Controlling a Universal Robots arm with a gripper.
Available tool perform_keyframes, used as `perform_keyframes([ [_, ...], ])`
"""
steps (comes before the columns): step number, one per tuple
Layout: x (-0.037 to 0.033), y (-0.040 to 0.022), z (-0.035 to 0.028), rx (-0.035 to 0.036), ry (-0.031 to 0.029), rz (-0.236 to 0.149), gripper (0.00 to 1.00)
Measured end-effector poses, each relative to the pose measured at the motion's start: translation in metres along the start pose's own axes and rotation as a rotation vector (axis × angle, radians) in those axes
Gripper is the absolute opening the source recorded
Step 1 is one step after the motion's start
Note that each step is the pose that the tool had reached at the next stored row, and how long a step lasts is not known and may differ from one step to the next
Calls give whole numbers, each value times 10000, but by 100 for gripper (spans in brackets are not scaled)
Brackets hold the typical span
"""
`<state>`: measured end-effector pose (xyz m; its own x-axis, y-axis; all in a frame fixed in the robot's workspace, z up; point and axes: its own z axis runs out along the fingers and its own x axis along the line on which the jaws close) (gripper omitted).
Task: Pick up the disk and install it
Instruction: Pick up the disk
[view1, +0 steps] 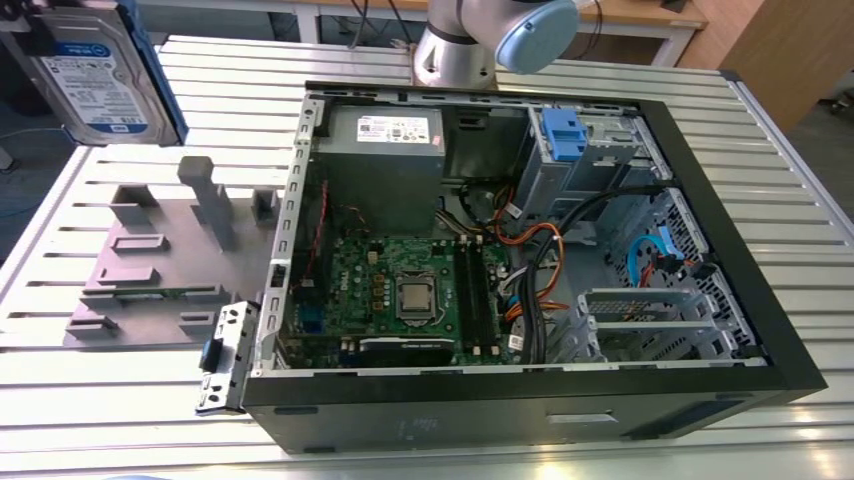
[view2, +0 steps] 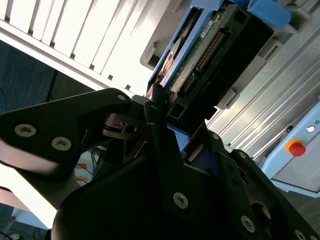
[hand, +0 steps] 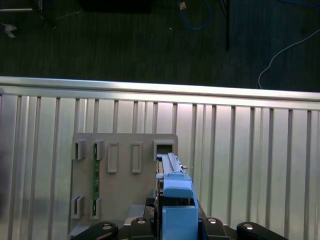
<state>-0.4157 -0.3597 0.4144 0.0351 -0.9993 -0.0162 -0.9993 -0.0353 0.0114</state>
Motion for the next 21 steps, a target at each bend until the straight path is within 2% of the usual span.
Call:
perform_keyframes([
  [21,-1,0,-56,-1,1,0,36],
])
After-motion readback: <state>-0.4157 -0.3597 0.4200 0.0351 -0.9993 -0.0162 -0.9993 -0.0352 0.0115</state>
